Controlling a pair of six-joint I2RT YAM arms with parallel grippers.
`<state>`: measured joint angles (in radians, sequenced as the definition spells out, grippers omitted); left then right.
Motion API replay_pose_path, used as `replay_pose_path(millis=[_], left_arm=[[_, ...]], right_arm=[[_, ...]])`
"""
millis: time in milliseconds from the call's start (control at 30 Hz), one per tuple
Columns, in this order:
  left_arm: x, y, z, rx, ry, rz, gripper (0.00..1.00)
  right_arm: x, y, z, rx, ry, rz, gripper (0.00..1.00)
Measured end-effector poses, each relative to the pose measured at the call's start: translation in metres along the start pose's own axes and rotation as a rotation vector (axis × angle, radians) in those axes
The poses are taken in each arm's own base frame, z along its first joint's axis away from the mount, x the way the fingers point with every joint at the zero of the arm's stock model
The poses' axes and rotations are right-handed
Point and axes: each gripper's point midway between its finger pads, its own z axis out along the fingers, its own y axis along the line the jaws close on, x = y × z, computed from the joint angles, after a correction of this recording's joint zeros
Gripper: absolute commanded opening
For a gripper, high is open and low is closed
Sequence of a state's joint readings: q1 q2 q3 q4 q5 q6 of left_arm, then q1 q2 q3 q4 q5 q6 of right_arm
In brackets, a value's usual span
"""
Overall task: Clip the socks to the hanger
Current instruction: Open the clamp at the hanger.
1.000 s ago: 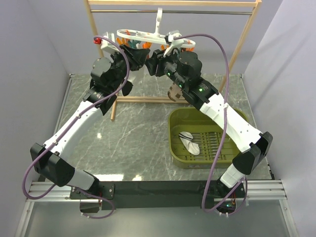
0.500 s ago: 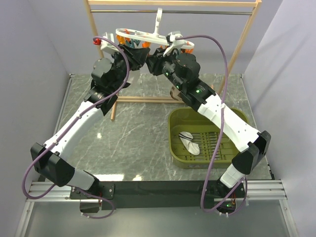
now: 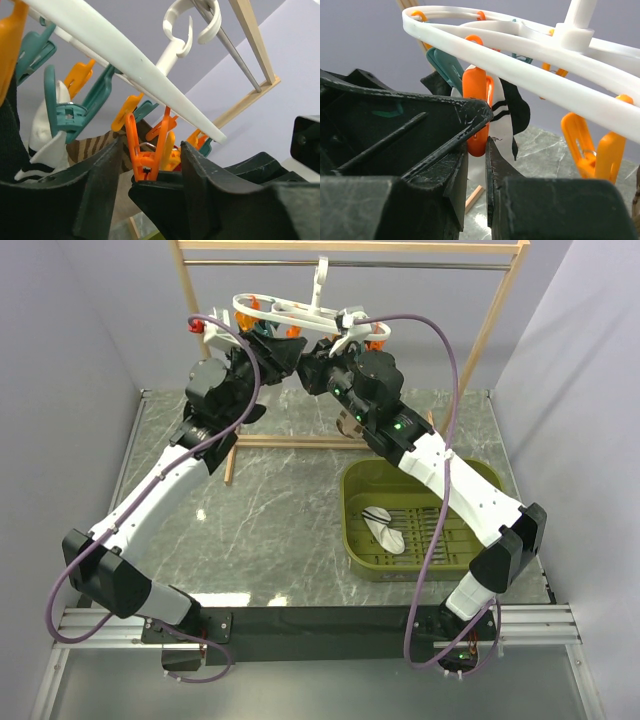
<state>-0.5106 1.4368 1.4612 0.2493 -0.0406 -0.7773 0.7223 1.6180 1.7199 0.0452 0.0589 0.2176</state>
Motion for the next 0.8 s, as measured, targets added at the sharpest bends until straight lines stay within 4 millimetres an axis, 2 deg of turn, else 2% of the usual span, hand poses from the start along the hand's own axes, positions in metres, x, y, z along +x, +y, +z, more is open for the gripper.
replay_pose_path(millis=[67,167,333,533,800], left_arm=[[-0.002,0.0,0.0,0.01,0.01,-0.023,0.62],[-0.006,0.002,-0.001,0.022,0.019,-0.049,0.64],[-0.012,0.006,-0.001,0.031,0.026,-0.076,0.62],[-0.019,0.0,-0.001,0.051,0.024,-0.103,0.61],[-0.021,-0.005,-0.002,0.073,0.026,-0.126,0.54]], right_arm=[[0.001,0.002,0.0,-0.012,0.003,0.0,0.08],[0.001,0.004,0.0,-0.025,0.007,0.002,0.08],[0.002,0.007,-0.001,-0.043,0.012,0.005,0.07],[0.003,0.01,-0.001,-0.055,0.017,0.01,0.07],[0.004,0.011,-0.001,-0.062,0.02,0.013,0.07]])
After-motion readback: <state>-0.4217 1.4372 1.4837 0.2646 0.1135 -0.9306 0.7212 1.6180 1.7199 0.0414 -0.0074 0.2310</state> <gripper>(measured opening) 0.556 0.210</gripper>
